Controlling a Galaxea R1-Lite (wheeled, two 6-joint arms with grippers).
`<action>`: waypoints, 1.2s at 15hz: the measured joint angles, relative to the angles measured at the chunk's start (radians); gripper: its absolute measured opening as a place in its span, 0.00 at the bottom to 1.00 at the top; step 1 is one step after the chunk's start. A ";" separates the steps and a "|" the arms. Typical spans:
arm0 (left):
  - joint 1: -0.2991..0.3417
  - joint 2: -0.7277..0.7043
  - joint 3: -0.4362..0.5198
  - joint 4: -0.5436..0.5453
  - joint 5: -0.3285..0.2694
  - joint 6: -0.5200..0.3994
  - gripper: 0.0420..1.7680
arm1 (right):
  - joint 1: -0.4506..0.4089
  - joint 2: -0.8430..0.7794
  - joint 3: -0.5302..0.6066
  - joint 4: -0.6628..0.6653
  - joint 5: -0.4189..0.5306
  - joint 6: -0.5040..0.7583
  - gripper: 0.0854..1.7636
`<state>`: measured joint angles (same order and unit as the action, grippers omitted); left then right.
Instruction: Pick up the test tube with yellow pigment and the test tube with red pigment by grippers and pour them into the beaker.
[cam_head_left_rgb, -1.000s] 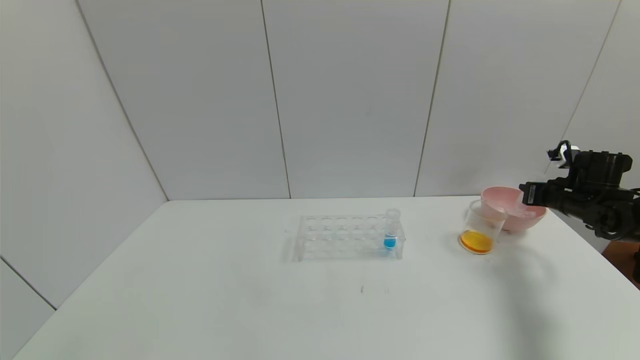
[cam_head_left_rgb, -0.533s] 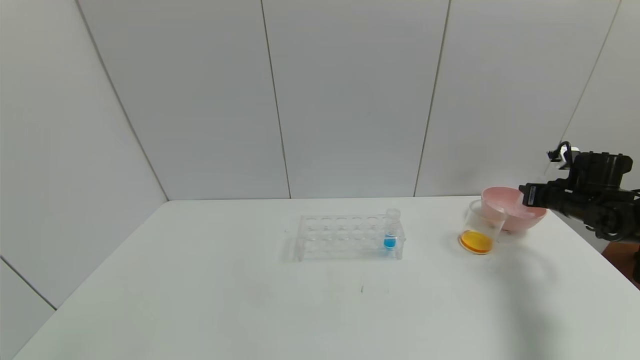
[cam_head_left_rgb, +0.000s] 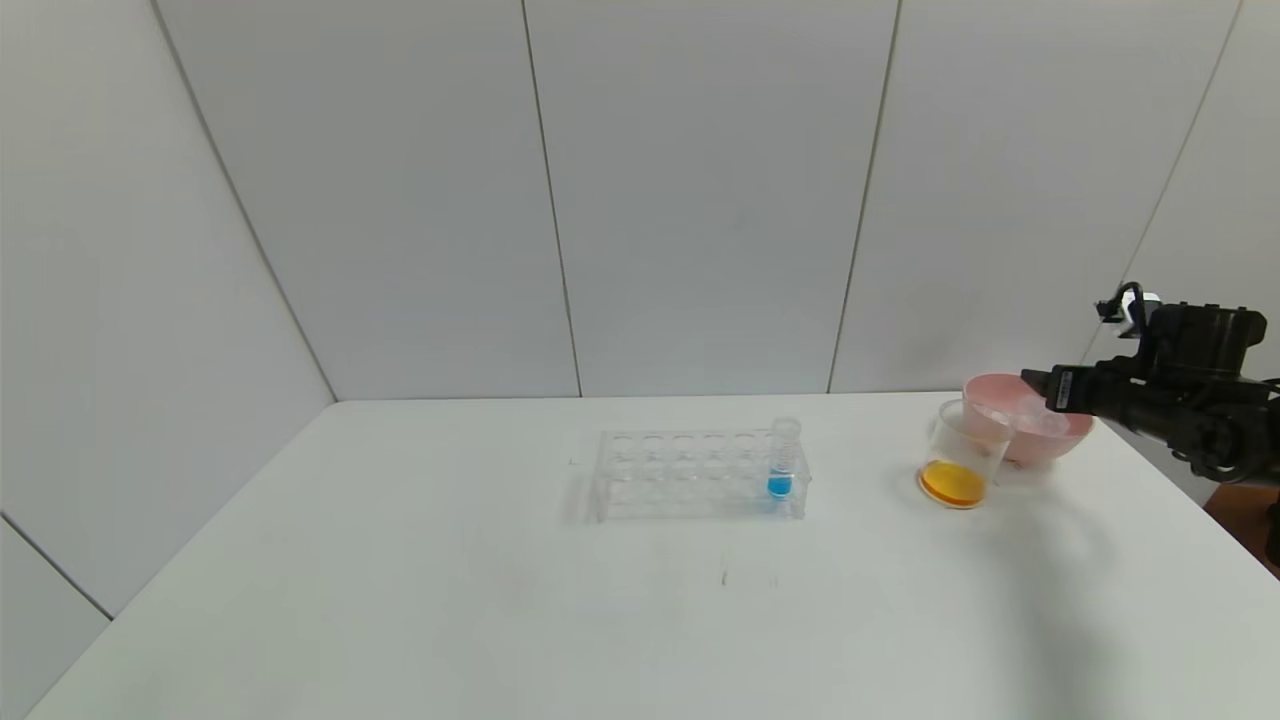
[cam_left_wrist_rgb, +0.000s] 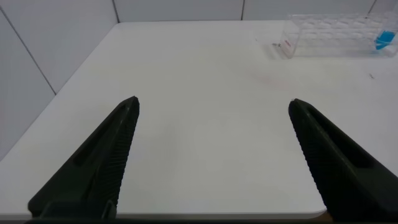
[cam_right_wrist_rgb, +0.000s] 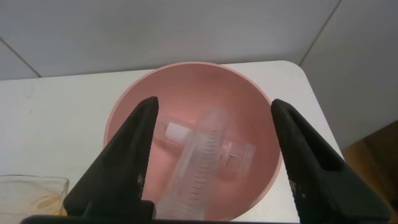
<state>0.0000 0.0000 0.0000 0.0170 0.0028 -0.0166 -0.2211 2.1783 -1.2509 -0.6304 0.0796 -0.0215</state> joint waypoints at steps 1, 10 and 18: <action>0.000 0.000 0.000 0.000 0.000 0.000 0.97 | 0.000 0.000 0.001 0.000 0.000 0.000 0.76; 0.000 0.000 0.000 0.000 0.000 0.000 0.97 | 0.001 -0.082 0.076 -0.002 0.000 -0.002 0.90; 0.000 0.000 0.000 0.000 0.000 0.000 0.97 | 0.163 -0.297 0.359 -0.070 -0.009 0.058 0.94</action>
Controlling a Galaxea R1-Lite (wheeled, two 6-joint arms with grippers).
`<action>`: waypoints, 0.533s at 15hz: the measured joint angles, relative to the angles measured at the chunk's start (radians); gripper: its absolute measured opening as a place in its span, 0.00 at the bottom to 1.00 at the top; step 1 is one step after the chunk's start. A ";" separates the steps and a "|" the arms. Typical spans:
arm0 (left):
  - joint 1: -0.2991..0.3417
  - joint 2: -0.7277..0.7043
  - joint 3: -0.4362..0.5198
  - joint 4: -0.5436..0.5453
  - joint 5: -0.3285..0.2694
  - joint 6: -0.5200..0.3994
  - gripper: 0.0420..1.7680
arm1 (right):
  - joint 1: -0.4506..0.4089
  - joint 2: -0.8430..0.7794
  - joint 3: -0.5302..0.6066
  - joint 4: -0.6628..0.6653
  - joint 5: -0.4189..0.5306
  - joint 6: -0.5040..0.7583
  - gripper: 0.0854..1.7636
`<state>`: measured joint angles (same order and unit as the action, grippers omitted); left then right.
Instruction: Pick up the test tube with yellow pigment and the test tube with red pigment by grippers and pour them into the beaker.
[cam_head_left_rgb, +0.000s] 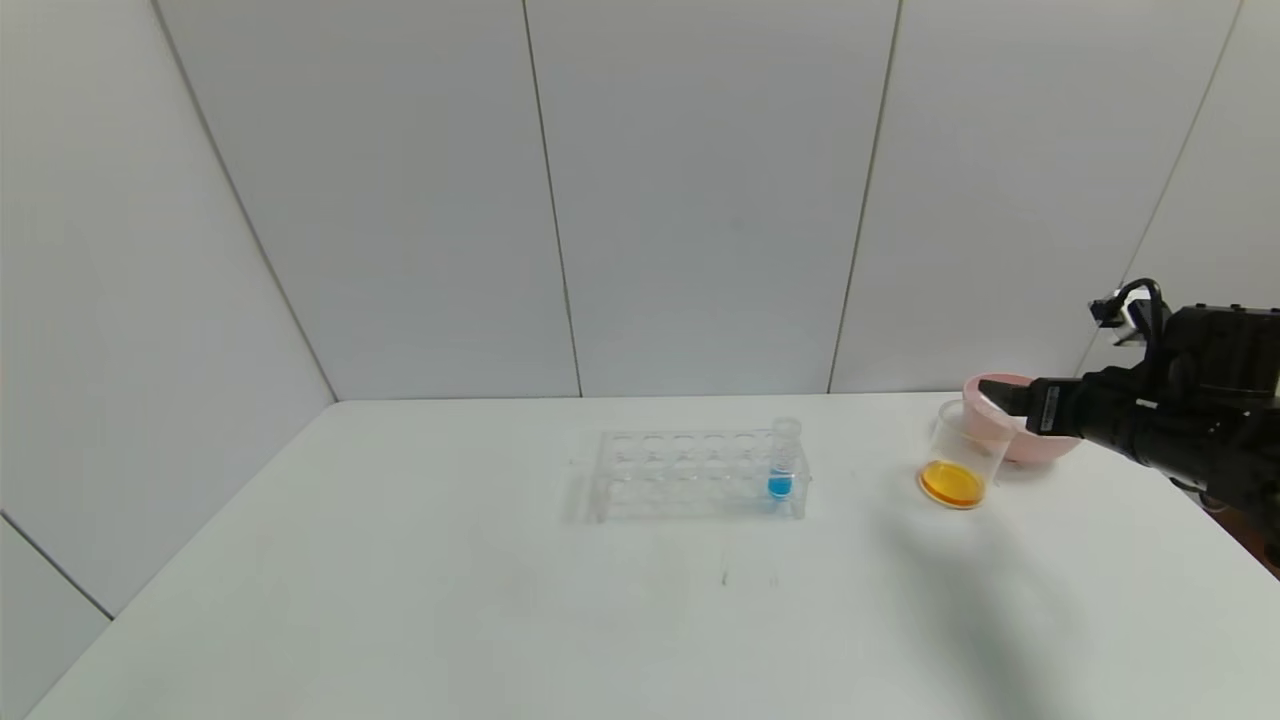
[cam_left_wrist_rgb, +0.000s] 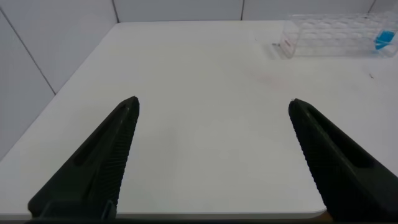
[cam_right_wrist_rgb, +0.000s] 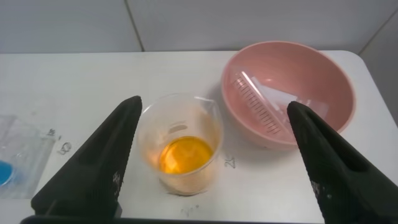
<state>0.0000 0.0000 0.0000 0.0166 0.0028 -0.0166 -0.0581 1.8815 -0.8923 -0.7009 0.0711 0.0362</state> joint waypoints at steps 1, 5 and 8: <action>0.000 0.000 0.000 0.000 0.000 0.000 0.97 | 0.027 -0.032 0.050 -0.034 -0.004 0.003 0.95; 0.000 0.000 0.000 0.000 0.000 0.000 0.97 | 0.081 -0.218 0.249 -0.133 -0.017 -0.008 0.95; 0.000 0.000 0.000 0.000 0.000 0.000 0.97 | 0.069 -0.404 0.348 -0.143 -0.018 -0.019 0.96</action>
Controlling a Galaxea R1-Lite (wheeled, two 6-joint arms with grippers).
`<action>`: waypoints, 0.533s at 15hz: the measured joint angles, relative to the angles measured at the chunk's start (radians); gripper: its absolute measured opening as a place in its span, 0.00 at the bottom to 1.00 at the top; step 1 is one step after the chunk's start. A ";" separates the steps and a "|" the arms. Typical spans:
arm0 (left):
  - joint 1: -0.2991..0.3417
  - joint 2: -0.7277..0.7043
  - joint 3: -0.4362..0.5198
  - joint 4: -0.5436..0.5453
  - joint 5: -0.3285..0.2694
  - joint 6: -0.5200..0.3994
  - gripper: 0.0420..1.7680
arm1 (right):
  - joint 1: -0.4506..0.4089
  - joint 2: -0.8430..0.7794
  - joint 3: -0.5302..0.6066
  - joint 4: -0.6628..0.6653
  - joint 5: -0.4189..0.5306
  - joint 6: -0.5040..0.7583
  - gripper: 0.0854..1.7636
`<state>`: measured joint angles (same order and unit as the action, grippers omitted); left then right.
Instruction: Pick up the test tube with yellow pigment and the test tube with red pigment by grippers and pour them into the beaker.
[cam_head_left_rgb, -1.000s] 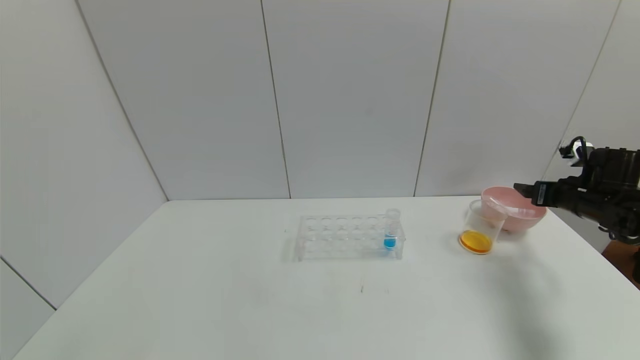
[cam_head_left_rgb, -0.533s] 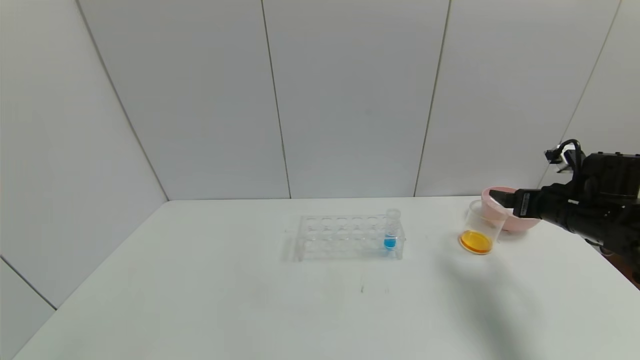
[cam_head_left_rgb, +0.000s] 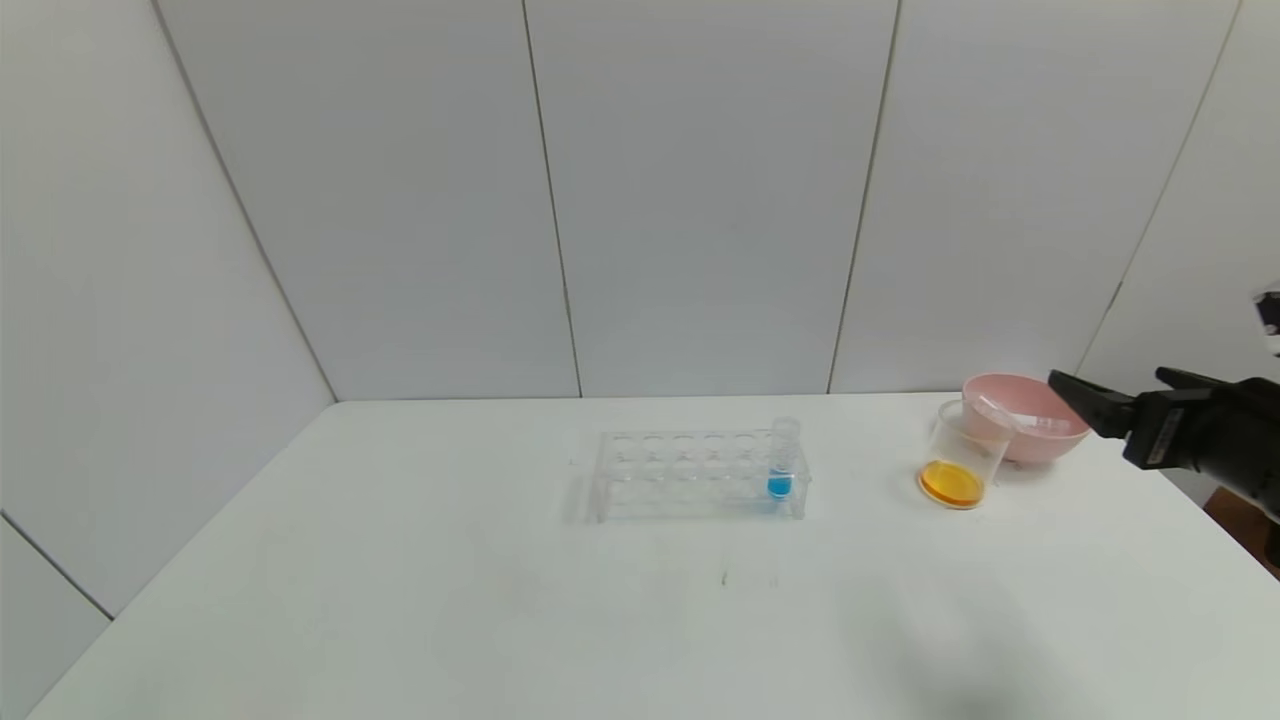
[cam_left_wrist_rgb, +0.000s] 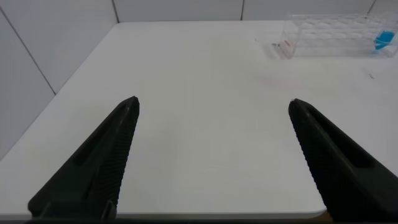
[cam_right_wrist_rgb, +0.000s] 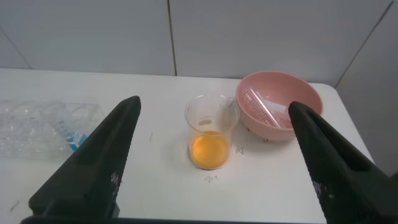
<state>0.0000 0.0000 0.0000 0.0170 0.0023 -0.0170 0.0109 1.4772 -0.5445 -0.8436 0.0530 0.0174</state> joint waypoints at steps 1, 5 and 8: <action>0.000 0.000 0.000 0.000 0.000 0.000 0.97 | -0.009 -0.064 0.028 0.000 -0.001 -0.005 0.96; 0.000 0.000 0.000 0.000 0.000 0.000 0.97 | -0.046 -0.347 0.114 0.031 0.000 -0.036 0.96; 0.000 0.000 0.000 0.000 0.000 0.000 0.97 | -0.056 -0.609 0.138 0.230 0.002 -0.059 0.96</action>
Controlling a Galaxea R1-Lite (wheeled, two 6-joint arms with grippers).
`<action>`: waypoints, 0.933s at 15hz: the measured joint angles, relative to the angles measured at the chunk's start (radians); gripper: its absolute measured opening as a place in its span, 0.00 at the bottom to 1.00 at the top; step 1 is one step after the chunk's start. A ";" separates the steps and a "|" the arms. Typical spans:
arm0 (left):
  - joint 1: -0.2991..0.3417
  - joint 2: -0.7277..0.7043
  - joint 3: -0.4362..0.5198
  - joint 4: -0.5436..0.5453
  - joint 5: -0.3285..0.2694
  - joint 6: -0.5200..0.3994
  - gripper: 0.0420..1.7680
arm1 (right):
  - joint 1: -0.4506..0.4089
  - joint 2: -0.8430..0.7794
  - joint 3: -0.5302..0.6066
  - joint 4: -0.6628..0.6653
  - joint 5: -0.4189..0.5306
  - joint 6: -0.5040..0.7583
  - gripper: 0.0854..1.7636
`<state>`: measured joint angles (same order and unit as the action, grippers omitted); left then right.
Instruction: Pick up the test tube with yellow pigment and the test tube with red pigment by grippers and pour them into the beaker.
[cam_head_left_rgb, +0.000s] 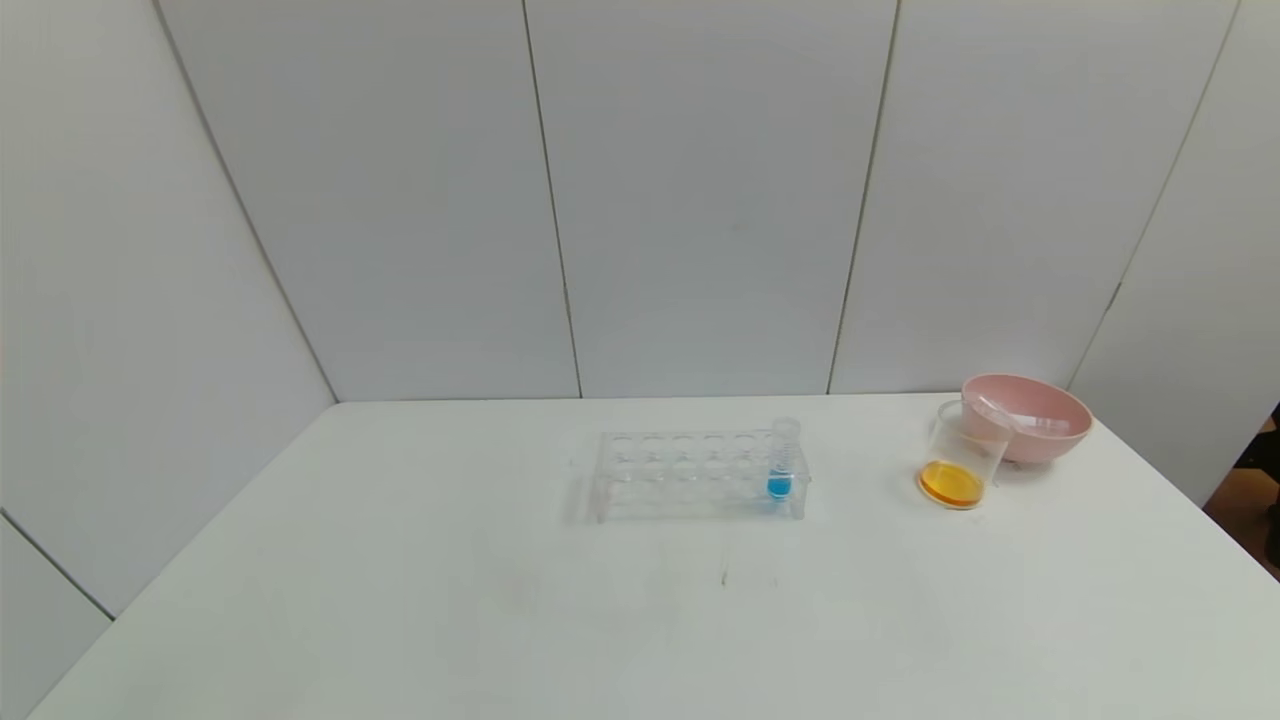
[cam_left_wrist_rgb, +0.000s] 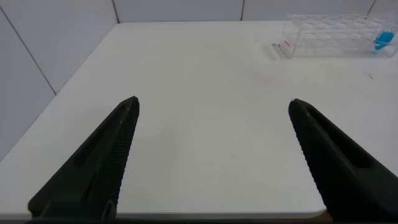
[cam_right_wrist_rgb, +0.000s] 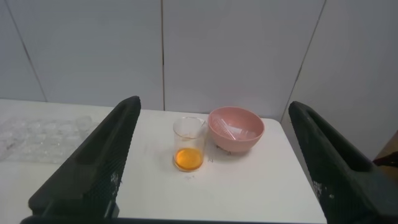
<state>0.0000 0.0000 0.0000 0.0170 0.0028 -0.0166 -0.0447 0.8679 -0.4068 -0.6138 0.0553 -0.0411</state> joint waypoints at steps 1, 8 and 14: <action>0.000 0.000 0.000 0.000 0.000 0.000 0.97 | 0.000 -0.091 -0.002 0.100 0.000 -0.005 0.96; 0.000 0.000 0.000 0.000 0.000 0.000 0.97 | 0.026 -0.613 -0.099 0.577 -0.002 -0.035 0.96; 0.000 0.000 0.000 0.000 0.000 0.000 0.97 | 0.042 -0.835 -0.044 0.678 -0.016 -0.045 0.96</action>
<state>0.0000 0.0000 0.0000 0.0170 0.0028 -0.0166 -0.0023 0.0326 -0.4506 0.0645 0.0396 -0.0860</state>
